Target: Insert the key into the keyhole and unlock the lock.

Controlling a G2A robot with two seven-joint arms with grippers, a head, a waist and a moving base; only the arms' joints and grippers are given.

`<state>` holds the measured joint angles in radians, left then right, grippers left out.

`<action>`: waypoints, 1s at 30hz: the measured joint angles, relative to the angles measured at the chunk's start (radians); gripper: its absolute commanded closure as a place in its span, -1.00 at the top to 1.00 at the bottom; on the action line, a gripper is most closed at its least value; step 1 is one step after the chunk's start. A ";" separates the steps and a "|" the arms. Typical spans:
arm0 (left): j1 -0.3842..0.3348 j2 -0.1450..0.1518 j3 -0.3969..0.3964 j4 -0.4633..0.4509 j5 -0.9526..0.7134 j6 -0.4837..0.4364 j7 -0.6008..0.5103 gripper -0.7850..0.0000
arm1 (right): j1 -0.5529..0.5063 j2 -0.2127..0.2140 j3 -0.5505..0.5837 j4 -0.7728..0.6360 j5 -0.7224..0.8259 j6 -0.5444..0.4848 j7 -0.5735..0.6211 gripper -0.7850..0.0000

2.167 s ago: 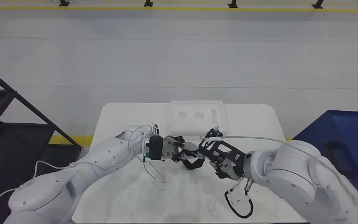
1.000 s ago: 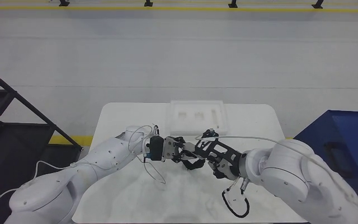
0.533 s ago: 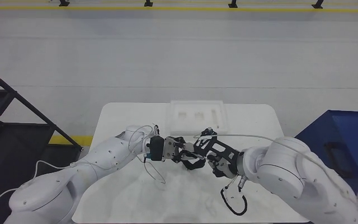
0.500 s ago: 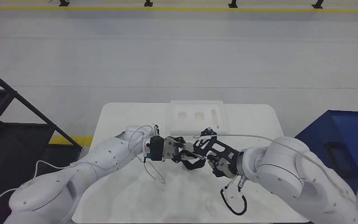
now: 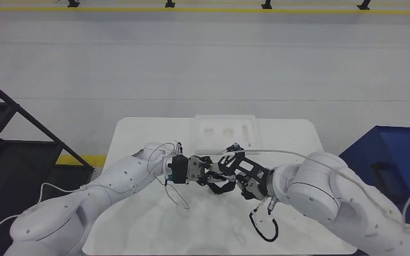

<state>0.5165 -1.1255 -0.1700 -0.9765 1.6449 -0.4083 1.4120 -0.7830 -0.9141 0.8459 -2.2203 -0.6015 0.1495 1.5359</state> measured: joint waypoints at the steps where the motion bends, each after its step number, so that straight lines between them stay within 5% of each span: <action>1: 0.001 0.000 0.000 0.000 0.001 0.000 0.000 -1.00 | 0.003 0.000 -0.002 0.001 0.001 0.002 0.000 -1.00; 30: 0.007 -0.009 0.000 -0.006 0.005 -0.009 -0.009 -1.00 | 0.060 -0.003 -0.043 0.024 0.036 0.034 0.000 -0.98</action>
<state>0.5237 -1.1348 -0.1700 -0.9822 1.6495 -0.4175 1.4028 -0.7225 -0.9172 0.8029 -2.1961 -0.5658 0.1837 1.5359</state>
